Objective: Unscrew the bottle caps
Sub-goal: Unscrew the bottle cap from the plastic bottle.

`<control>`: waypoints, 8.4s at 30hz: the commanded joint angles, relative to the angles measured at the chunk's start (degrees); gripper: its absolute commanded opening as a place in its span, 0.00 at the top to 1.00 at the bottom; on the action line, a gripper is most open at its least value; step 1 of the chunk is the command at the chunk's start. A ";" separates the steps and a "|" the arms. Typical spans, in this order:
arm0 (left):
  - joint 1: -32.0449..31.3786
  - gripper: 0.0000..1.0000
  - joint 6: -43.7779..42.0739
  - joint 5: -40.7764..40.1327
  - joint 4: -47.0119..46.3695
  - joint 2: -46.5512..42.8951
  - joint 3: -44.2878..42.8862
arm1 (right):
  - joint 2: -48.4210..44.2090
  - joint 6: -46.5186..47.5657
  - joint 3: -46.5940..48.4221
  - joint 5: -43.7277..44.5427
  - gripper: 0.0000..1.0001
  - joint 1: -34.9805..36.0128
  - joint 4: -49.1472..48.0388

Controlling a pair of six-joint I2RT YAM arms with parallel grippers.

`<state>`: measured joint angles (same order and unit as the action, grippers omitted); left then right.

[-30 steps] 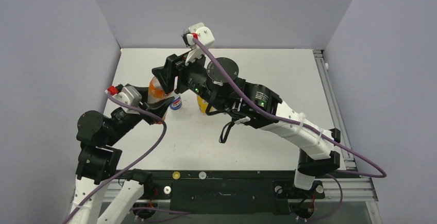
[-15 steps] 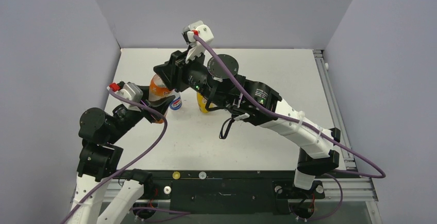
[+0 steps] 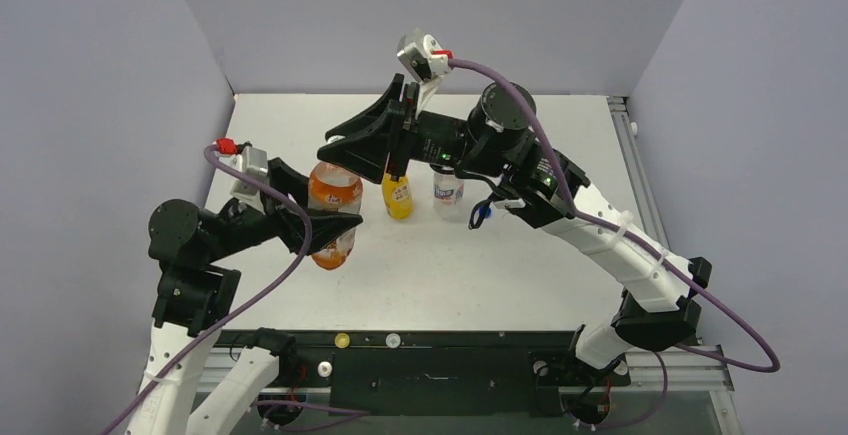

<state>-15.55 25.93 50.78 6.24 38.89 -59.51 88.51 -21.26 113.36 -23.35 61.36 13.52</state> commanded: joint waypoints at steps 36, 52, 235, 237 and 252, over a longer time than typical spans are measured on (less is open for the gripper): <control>-0.24 0.93 -33.38 -30.09 10.04 -5.40 0.72 | 10.04 4.18 17.10 50.95 0.36 15.10 8.47; -0.18 0.94 -29.22 -26.16 8.69 -5.47 0.41 | 11.32 -1.04 15.79 43.35 0.88 11.97 5.42; -0.19 1.00 -30.31 -24.13 4.41 -5.09 0.15 | 8.76 8.17 20.05 37.45 0.28 12.51 14.39; -0.18 1.00 -30.14 -24.08 4.34 -4.92 0.03 | 9.03 7.35 20.06 35.56 0.29 12.46 13.82; -0.18 1.00 -23.97 -14.88 4.65 -5.62 0.14 | 7.60 6.07 16.95 27.23 0.99 8.56 10.10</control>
<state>-15.68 -1.78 29.21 12.32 33.80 -58.74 99.29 -14.79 131.72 8.82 72.18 27.29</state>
